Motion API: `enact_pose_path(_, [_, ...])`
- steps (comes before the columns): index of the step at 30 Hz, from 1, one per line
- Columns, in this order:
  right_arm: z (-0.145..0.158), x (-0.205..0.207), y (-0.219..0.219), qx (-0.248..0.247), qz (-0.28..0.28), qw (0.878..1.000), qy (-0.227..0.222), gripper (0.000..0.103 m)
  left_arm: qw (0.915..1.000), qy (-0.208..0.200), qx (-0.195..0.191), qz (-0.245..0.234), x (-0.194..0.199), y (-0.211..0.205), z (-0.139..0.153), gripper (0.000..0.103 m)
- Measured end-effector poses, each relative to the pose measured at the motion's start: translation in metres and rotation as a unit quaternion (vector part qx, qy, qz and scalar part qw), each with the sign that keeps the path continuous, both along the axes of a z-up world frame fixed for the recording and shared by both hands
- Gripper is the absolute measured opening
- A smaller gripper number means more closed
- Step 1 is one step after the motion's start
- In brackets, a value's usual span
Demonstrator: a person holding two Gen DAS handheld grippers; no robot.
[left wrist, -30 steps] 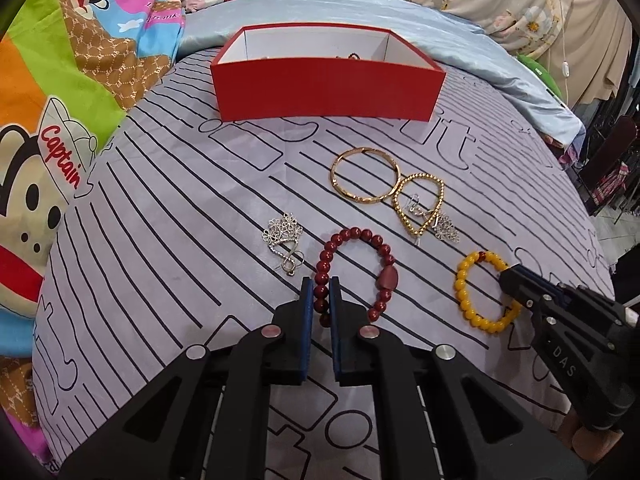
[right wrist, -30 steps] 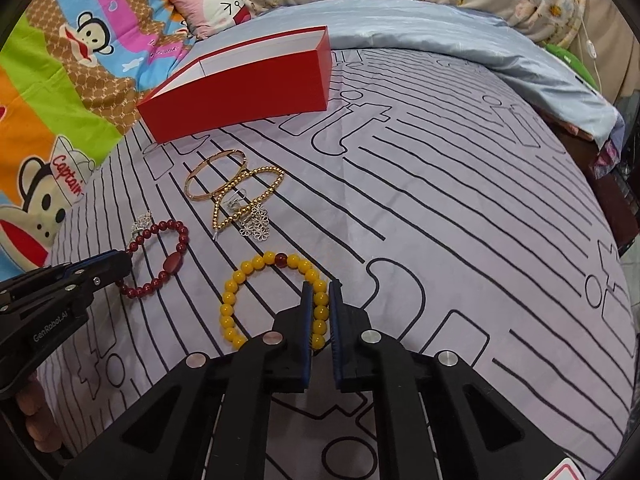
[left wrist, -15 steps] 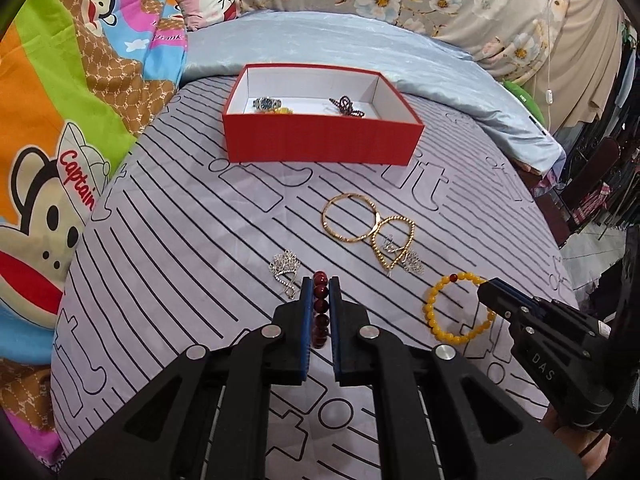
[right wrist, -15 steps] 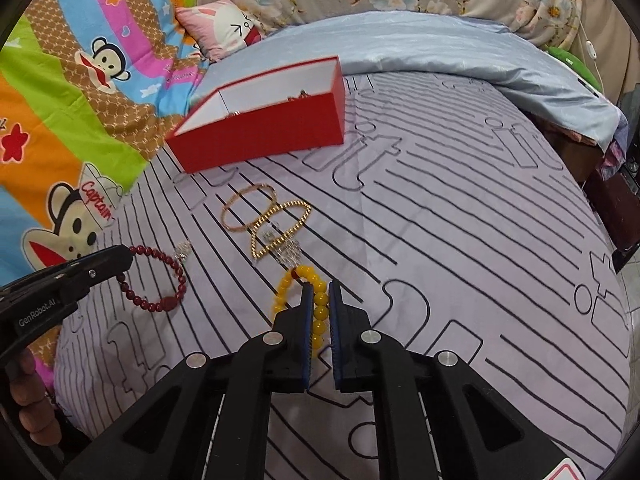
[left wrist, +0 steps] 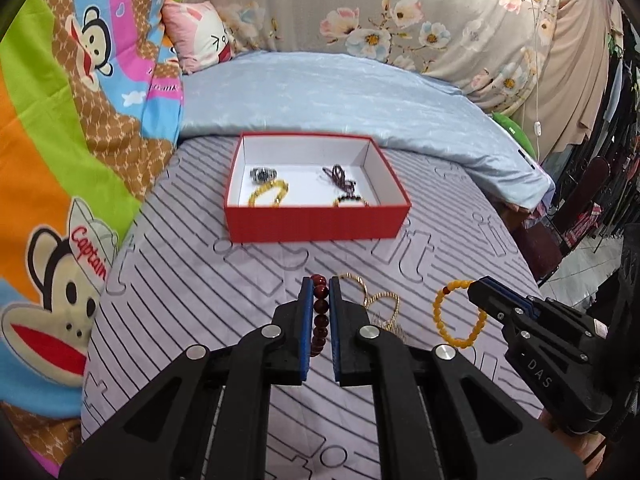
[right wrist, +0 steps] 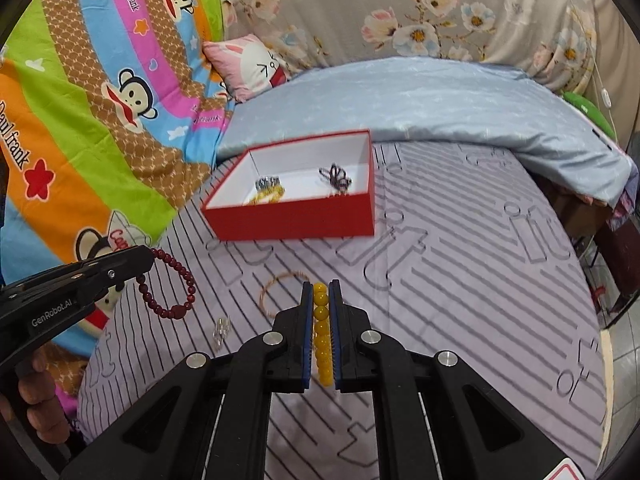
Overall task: Organize jewelry
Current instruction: 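Carry both bracelets into the red box and open both tools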
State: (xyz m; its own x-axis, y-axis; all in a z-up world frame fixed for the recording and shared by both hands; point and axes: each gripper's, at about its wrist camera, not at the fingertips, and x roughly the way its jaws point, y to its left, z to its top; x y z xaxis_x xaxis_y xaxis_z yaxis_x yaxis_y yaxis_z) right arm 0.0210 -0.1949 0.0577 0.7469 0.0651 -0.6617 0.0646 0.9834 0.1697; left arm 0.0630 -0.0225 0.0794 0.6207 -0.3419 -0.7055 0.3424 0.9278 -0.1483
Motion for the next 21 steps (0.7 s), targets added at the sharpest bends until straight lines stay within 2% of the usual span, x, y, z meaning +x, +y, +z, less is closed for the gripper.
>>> enact_pose_path(10, [0.029, 0.063, -0.004, -0.008, -0.001, 0.999, -0.034, 0.007, 0.9992, -0.038, 0.007, 0.008, 0.055, -0.012, 0.024, 0.007])
enact_pose_path(21, [0.029, 0.135, -0.002, -0.002, 0.002, 0.999, -0.036, 0.007, 0.9994, -0.031, 0.011, 0.014, 0.122, -0.030, 0.018, 0.007])
